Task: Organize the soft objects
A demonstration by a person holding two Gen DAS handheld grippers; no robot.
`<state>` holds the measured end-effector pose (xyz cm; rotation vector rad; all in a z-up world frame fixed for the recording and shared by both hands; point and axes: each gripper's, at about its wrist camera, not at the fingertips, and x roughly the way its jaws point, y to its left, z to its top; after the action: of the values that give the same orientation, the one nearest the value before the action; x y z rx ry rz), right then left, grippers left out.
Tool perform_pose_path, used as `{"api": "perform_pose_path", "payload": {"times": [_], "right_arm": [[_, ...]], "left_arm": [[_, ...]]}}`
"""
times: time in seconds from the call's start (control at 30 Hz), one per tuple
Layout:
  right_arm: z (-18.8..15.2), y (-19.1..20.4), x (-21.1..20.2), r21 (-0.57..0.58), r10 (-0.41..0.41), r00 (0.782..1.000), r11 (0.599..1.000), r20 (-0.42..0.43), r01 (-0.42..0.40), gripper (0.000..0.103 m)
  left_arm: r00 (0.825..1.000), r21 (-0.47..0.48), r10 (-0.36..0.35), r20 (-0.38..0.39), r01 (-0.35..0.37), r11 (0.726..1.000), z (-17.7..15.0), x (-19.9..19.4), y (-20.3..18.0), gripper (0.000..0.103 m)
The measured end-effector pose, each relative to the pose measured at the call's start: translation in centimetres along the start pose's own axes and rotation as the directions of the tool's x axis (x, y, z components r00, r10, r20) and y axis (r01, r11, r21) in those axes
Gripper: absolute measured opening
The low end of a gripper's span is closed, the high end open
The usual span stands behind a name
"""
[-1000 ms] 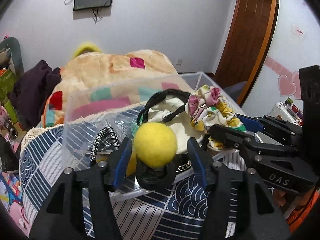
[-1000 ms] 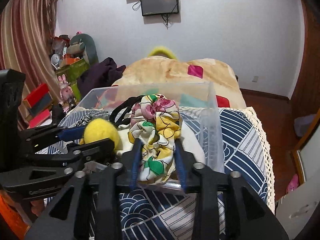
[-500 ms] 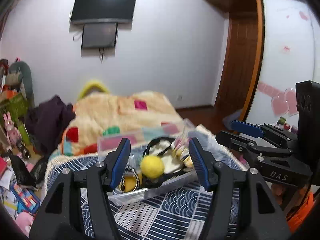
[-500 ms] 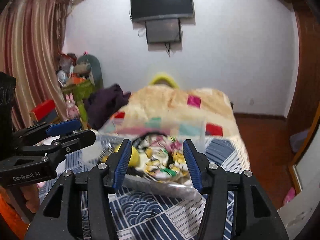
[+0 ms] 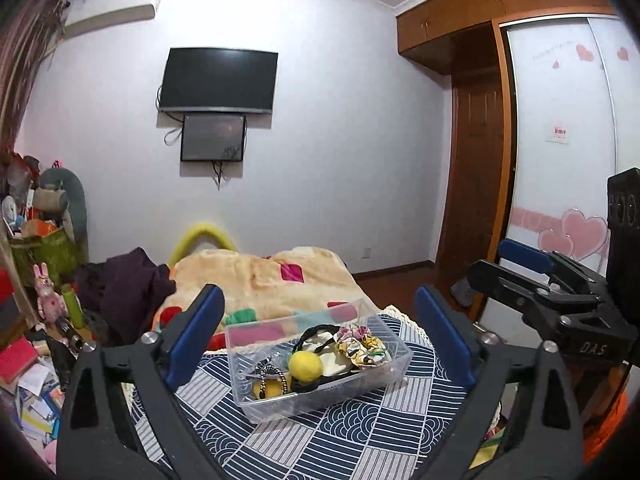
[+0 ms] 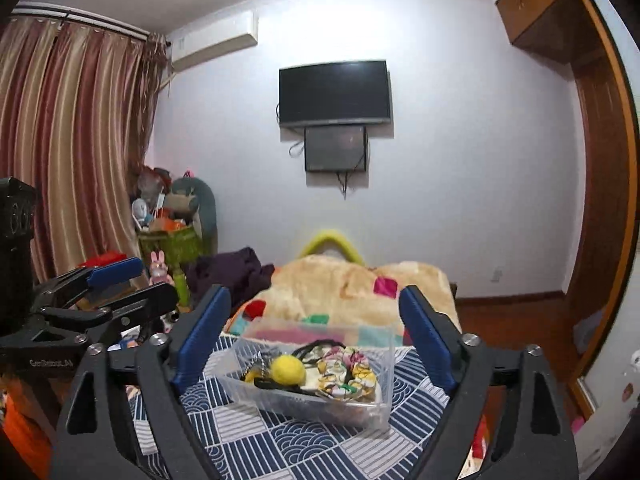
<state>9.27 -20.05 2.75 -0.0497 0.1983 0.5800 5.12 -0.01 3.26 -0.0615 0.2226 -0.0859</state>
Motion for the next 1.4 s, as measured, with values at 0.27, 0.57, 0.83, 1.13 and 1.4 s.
{"api": "perform_pose_path", "payload": {"times": [0.27,0.57,0.83,1.13,1.4], "right_arm": [[-0.3,0.0,-0.7,0.030,0.000,1.000,1.000,0.030,-0.001,0.103],[-0.7,0.3,-1.7,0.018,0.002,0.999,1.000,0.039,-0.003,0.103],[-0.8,0.6,-1.9,0.019,0.008,0.999,1.000,0.038,-0.008,0.103],[-0.7,0.7,-1.9,0.022,0.011,0.999,1.000,0.039,-0.012,0.103],[-0.8,0.7,-1.9,0.024,0.012,0.999,1.000,0.039,-0.013,0.103]], "left_arm": [[1.000,0.022,0.009,0.024,-0.010,1.000,0.0,-1.5,-0.6,0.103],[0.999,0.022,0.004,0.033,-0.005,1.000,-0.2,-1.8,-0.9,0.103],[1.000,0.014,0.008,0.029,-0.008,1.000,-0.1,-2.0,-0.6,0.103],[1.000,0.010,0.008,0.028,-0.009,1.000,-0.1,-1.8,-0.5,0.103],[1.000,0.004,0.003,0.021,-0.004,1.000,-0.2,-1.5,-0.3,0.103]]}}
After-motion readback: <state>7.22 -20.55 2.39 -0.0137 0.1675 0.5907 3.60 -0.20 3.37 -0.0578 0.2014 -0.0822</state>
